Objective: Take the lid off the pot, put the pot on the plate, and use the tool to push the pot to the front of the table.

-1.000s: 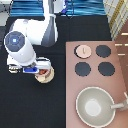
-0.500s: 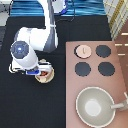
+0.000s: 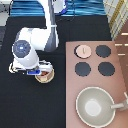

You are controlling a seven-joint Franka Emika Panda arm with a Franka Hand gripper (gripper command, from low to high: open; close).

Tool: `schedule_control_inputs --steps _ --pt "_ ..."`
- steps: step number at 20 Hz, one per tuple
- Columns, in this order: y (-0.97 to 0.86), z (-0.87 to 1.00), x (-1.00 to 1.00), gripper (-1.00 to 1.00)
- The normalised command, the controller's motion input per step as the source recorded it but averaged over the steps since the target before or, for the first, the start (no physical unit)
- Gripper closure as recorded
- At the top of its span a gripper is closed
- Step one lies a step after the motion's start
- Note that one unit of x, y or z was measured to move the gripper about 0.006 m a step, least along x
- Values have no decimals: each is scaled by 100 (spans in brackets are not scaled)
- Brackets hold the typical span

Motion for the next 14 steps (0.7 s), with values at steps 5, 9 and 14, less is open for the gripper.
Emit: schedule_control_inputs --steps 5,9,14 --pt "-8 71 -48 -100" --pt "-51 77 -58 -100" --pt "-66 68 -46 -100"
